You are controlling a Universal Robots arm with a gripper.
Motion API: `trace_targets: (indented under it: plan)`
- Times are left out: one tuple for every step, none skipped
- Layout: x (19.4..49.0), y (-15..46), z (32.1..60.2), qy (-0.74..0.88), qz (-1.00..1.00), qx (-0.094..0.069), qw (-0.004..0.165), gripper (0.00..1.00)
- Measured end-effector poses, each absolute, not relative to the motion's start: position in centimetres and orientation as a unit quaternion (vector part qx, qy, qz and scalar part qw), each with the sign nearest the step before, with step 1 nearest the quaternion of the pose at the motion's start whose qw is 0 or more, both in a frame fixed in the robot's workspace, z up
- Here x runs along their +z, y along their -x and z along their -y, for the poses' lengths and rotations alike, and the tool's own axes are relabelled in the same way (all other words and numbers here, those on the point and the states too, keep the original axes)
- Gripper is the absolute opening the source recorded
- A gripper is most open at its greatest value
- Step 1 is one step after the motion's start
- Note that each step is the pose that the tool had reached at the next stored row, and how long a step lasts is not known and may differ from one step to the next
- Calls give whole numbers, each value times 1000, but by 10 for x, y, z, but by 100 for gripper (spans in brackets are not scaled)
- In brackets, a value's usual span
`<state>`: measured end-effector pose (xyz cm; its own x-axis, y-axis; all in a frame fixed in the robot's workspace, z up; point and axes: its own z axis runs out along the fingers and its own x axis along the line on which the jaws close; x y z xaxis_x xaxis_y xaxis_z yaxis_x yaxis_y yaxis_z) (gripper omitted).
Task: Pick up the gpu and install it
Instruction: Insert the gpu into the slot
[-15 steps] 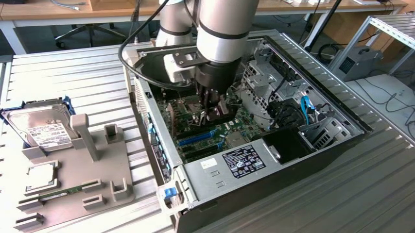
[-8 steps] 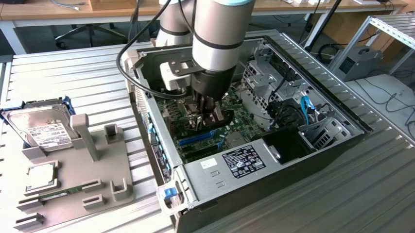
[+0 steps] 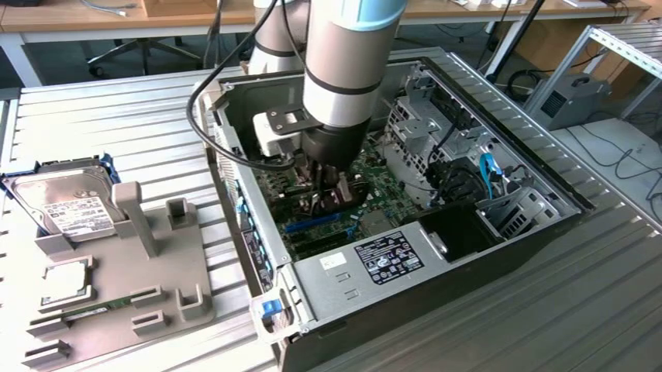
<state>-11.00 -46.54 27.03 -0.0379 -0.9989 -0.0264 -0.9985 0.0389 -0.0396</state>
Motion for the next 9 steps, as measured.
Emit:
trace_targets:
  plan:
    - [268,111,465,693,-720,-5,23,29]
    - [267,111,465,693,-720,-5,23,29]
    - [266,111,465,693,-720,-5,23,29]
    - [265,111,465,693,-720,-5,23,29]
    - [265,111,465,693,-720,-5,23,29]
    - [265,111,465,693,-720,-5,23,29]
    - [265,111,465,693,-720,-5,23,29]
    - [265,111,465,693,-720,-5,23,29]
    - [265,111,465,693,-720,-5,23,29]
